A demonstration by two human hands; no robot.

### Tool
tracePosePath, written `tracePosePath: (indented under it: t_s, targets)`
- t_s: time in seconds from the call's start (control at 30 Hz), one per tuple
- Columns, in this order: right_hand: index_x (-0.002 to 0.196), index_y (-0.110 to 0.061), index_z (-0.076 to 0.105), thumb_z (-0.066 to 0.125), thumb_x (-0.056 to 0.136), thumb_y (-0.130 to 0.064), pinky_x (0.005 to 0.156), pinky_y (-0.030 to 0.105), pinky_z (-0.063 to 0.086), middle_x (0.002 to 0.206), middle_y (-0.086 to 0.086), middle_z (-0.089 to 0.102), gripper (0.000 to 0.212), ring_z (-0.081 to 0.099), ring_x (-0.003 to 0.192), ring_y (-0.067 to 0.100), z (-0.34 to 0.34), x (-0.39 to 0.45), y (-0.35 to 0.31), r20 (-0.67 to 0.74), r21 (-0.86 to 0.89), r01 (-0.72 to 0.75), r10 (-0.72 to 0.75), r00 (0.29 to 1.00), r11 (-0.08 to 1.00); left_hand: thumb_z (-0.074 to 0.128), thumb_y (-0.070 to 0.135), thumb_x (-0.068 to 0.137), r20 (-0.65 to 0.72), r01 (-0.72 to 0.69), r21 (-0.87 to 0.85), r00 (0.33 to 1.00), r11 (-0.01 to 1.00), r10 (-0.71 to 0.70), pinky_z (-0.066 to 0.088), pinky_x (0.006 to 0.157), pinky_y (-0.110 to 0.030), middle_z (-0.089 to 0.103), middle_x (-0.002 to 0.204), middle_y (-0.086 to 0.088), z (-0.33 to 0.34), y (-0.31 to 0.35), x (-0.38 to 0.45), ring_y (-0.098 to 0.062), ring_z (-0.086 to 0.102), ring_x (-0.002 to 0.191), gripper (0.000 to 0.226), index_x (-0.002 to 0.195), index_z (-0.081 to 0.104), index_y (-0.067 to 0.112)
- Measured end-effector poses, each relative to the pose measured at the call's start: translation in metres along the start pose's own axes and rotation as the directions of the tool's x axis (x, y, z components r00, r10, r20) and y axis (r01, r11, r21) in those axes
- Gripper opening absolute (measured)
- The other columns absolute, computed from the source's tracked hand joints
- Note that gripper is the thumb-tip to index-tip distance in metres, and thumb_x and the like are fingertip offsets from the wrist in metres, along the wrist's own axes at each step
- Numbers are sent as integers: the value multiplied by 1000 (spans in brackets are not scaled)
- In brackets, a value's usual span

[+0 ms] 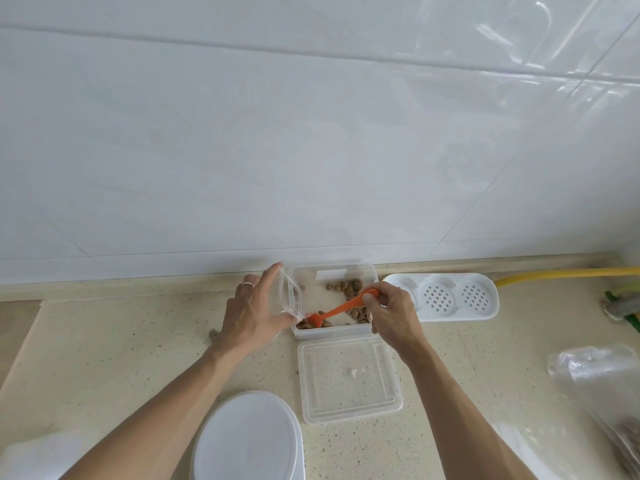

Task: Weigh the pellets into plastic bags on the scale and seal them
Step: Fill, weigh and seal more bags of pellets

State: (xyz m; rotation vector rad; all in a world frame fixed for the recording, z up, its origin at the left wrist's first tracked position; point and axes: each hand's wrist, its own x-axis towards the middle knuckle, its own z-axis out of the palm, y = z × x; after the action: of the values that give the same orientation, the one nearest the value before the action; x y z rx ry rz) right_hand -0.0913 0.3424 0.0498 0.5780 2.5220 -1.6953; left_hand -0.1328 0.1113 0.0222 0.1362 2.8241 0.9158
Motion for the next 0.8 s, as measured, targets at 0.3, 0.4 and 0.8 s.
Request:
tracePosePath:
  t_s: [0.3, 0.4, 0.8]
  targets:
    - [96, -5, 67, 54, 95, -1, 46, 26, 45, 78, 19, 71, 14, 54, 43, 14, 1, -8, 10, -82, 230, -198, 222, 972, 953, 73, 52, 72, -6, -50, 112, 999, 992, 51, 43, 90, -36, 46, 131, -6, -1, 1, 0, -24, 46, 120, 96, 149, 19, 37]
    - [99, -4, 67, 55, 95, 0, 49, 28, 46, 81, 16, 73, 13, 55, 45, 15, -1, -9, 14, -94, 340, -229, 275, 957, 912, 75, 50, 71, -14, -56, 120, 998, 991, 58, 43, 90, -37, 47, 130, -6, -4, 3, 2, -24, 47, 121, 96, 149, 21, 36]
    - [108, 1, 63, 54, 97, -4, 49, 25, 42, 100, 22, 72, 15, 50, 45, 12, -32, -6, 0, -159, 555, -180, 316, 935, 812, 74, 51, 72, -8, -65, 225, 998, 972, 69, 42, 91, -39, 48, 128, -8, -21, 4, 10, -27, 47, 119, 95, 149, 21, 35]
